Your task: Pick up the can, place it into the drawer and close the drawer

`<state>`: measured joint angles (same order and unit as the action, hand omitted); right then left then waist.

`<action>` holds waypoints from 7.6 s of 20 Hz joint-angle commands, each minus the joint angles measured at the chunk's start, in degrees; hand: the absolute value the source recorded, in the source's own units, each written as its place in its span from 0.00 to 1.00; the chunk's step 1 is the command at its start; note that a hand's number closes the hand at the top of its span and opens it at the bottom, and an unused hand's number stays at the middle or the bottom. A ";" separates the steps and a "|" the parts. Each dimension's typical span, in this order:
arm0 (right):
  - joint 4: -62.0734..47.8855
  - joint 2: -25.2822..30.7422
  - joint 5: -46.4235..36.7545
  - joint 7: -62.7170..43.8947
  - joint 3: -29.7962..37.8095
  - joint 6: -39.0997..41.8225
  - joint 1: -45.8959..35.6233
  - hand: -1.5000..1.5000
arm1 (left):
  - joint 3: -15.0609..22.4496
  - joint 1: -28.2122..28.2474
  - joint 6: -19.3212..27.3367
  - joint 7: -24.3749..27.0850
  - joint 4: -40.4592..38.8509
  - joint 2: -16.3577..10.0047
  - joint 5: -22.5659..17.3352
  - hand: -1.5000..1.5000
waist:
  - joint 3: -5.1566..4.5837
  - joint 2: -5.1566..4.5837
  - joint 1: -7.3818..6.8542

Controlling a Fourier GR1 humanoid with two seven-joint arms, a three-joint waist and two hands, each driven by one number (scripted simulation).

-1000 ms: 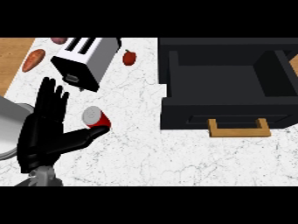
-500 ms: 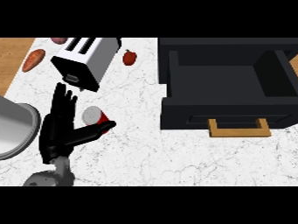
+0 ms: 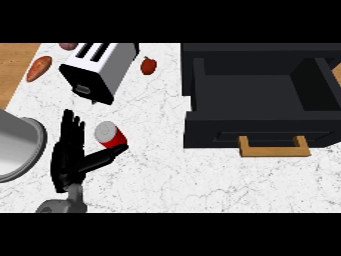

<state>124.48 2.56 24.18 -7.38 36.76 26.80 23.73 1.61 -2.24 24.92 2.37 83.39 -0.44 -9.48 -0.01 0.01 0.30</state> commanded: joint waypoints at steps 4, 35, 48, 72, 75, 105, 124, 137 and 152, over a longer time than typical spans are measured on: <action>0.05 0.12 1.42 -1.73 2.13 2.09 -0.19 0.00 | -5.37 2.45 -5.83 5.29 -5.66 -2.33 -4.08 0.00 | 0.00 0.03 -0.10; 4.63 -2.47 7.80 -6.62 6.43 5.81 1.40 0.00 | -10.55 -16.95 -18.77 24.33 -43.12 -0.19 -16.26 1.00 | -0.01 0.02 0.25; 3.29 -2.09 9.68 -6.99 8.13 5.60 2.19 0.00 | -6.10 -16.41 -25.32 23.22 -33.98 -1.32 -15.26 1.00 | 0.02 0.14 -0.22; 6.86 -2.54 7.99 -5.54 3.90 1.55 2.73 0.00 | -0.27 -24.47 -12.90 -4.08 -4.79 -3.46 -10.16 1.00 | 0.02 0.03 0.11; 6.66 -2.52 6.28 -7.24 3.79 0.79 0.77 0.00 | 2.27 -29.31 -7.43 -7.87 -3.38 -1.52 -6.76 1.00 | 0.03 0.02 0.02; 2.59 -2.49 3.13 -5.33 0.49 -0.03 -2.96 0.00 | 10.96 -69.01 11.24 -7.38 -34.81 0.44 -16.08 1.00 | 0.08 -0.41 1.91; 5.67 -1.37 4.89 -8.48 1.73 -1.02 -3.23 0.00 | 20.92 -76.80 11.99 1.29 -51.89 0.44 -32.91 1.00 | 0.10 -0.72 3.41; 6.68 1.03 7.54 -10.83 1.13 -0.92 -3.87 0.00 | 30.06 -78.09 17.64 3.47 -56.77 0.44 -40.01 0.00 | 0.14 -1.14 5.26; 9.15 -0.15 6.28 -9.81 1.33 -1.40 -5.15 0.00 | 32.37 -79.54 20.43 7.89 -57.96 0.44 -46.98 0.00 | 0.11 -1.21 5.32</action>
<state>132.38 2.12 31.28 -18.15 37.38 25.63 19.47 34.28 -80.18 45.56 9.65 26.02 0.00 -54.81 0.13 -1.25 5.81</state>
